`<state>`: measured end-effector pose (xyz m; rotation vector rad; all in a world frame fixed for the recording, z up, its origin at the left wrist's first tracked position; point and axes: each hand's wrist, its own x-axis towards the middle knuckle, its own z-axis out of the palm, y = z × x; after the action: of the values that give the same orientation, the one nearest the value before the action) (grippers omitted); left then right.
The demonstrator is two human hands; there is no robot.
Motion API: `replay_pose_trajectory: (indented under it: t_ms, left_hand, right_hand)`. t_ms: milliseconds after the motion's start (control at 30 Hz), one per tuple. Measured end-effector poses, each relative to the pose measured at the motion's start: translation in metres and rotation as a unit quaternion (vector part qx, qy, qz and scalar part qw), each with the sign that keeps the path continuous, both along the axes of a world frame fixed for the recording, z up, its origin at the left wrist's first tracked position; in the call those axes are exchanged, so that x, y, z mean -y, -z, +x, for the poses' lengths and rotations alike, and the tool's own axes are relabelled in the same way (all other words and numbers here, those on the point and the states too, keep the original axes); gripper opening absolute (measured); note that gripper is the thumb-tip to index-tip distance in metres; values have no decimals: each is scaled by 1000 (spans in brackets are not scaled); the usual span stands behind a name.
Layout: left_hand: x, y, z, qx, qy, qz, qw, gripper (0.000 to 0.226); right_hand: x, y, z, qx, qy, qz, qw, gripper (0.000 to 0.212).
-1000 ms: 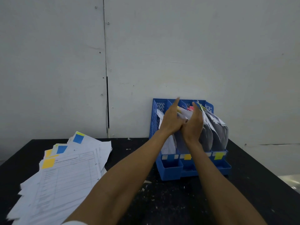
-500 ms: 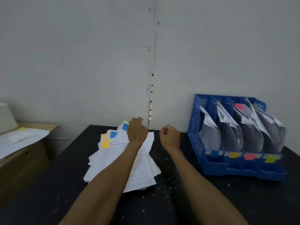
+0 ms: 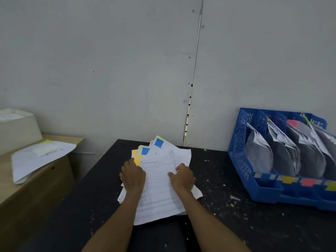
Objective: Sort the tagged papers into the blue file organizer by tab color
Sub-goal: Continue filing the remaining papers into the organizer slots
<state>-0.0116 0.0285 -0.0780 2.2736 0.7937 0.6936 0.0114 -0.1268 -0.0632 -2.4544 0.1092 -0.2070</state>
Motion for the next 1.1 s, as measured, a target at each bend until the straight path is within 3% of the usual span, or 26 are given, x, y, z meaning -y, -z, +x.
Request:
replay_pose_trajectory:
  t_ms: [67,233,400,533,667,767,833,933,1000,1100]
  left_hand:
    - [0,-4,-4,43,-1,-35,998,38]
    - [4,-14,-12,138,-11,-104,985,44]
    - [5,-9,-11,164,-2,-70,984,20]
    - [5,-10,-12,208,-7,-95,973,16]
    - [8,-30,-10,254,-11,-179,950,14]
    - [18,-55,0,292,-2,-199,935,14]
    - [30,-72,11,312,8,-210,927,13]
    - [64,-101,31,343,48,-215,913,18]
    - [97,-119,44,342,74,-217,911,17]
    - [155,-140,55,346,120,-215,905,24]
  right_hand:
    - [4,5,-1,28,18,46,998,6]
    - [7,9,-9,81,35,81,993,14]
    - [8,12,-10,111,38,103,988,19]
    - [6,15,-11,145,51,90,984,16]
    - [12,4,-8,164,30,149,975,42]
    - [29,-20,-2,96,-32,299,949,70]
    - [50,-42,0,66,-108,366,922,53]
    - [93,-78,-6,-3,-229,368,901,34]
    - [126,-95,-8,19,-218,337,916,26]
    - [177,-118,-12,120,-99,306,939,15]
